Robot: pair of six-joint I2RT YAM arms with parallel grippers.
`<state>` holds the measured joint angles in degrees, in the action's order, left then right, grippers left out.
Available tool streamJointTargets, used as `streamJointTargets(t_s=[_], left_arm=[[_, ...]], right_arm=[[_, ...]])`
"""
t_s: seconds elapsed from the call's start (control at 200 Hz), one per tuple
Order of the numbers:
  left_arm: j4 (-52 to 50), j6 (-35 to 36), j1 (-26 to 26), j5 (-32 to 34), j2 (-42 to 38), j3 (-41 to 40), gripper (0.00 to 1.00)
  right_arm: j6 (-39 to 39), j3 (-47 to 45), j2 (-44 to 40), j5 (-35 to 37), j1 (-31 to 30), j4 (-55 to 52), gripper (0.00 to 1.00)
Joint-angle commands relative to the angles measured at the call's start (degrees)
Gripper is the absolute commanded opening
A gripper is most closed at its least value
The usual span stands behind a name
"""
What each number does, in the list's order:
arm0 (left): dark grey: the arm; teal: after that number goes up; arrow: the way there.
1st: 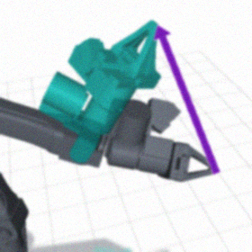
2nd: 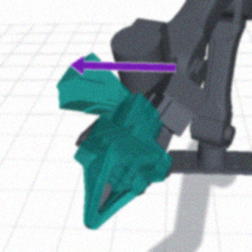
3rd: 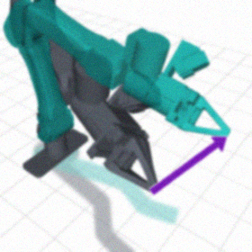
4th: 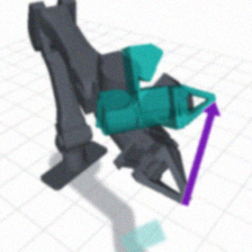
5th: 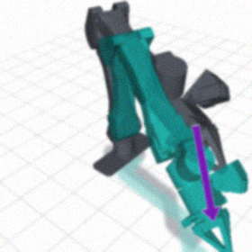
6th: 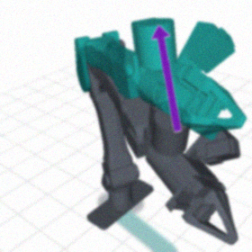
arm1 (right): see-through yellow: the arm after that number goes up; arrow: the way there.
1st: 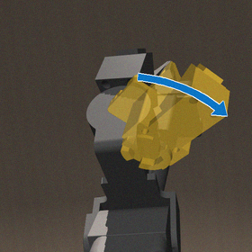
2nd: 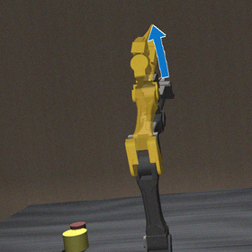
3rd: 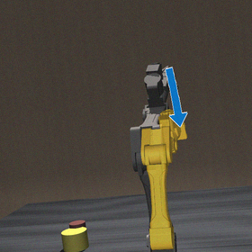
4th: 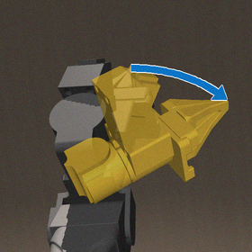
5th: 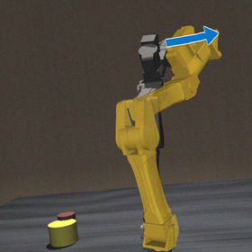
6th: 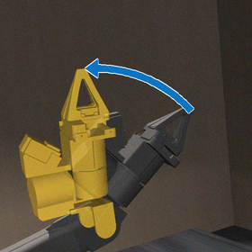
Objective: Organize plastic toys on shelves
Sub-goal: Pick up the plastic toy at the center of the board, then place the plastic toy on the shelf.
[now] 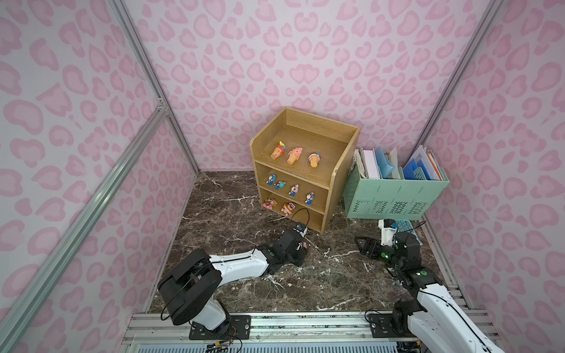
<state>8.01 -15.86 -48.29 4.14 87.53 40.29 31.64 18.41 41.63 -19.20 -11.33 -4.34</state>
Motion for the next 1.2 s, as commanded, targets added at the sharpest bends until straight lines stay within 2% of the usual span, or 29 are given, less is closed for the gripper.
streamJointTargets(t_s=[0.0,0.18,0.275,0.6,0.805,1.195], left_arm=[[9.88,8.09,2.32,-5.80,0.68,0.07,0.50],[20.68,8.47,4.60,-5.70,3.50,-1.10,0.48],[25.01,6.49,5.17,-5.39,6.34,-0.85,0.49],[39.83,4.64,5.42,-0.32,14.62,-1.14,0.51],[53.37,3.65,5.49,1.32,21.96,-2.54,0.54],[50.07,4.87,5.31,2.37,24.10,-1.77,0.68]], right_arm=[[-0.61,-0.13,-0.45,-0.78,0.34,0.99,0.80],[-0.61,-0.39,-1.43,-1.36,1.22,1.27,0.80],[-0.63,-0.61,-1.99,-1.62,1.57,1.44,0.80],[-0.66,-0.94,-2.78,-2.64,2.53,2.14,0.80],[-0.66,-0.94,-3.30,-2.89,2.71,2.14,0.81],[-0.61,-1.01,-3.48,-3.04,2.97,2.11,0.81]])
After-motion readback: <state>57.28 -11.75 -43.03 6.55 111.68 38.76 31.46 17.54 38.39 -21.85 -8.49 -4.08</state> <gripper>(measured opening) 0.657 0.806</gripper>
